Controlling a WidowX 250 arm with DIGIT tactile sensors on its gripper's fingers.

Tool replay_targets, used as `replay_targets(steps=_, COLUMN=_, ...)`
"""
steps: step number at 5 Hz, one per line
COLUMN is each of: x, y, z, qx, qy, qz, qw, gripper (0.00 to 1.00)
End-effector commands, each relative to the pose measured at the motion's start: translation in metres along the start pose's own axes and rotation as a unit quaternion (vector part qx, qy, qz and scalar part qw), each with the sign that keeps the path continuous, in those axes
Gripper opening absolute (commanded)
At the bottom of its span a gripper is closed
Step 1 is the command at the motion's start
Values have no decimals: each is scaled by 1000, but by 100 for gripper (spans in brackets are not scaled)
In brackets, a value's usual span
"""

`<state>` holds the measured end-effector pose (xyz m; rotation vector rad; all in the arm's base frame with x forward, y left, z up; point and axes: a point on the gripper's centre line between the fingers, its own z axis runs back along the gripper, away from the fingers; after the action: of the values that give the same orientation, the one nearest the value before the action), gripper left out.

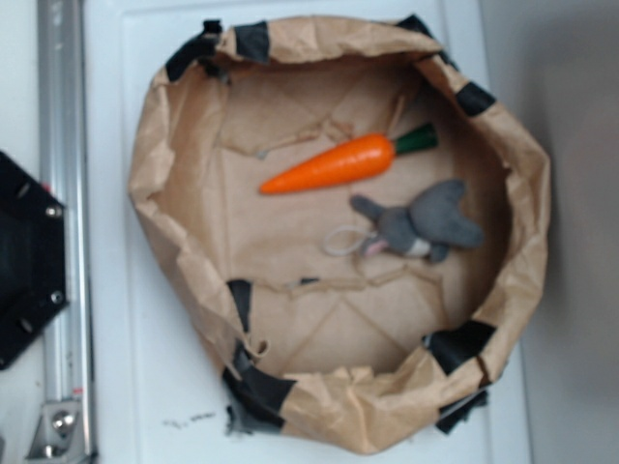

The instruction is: Grab the gray animal.

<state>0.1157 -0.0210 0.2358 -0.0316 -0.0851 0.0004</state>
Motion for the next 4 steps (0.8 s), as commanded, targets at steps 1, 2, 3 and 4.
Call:
replay_targets(steps=1, x=0, y=0, z=0, qx=0, qy=0, qz=0, qw=1000, gripper=100)
replay_targets(steps=2, x=44, y=20, z=-21, qx=73, qy=-65, qz=9, qw=995, gripper=100)
replay_targets(steps=3, x=81, y=15, z=-32, qx=10, qy=-125, qz=-7, qw=992, gripper=100)
replay_targets(steps=4, x=118, y=17, z=-60, qx=-2, qy=-126, qz=4, qw=992, gripper=100)
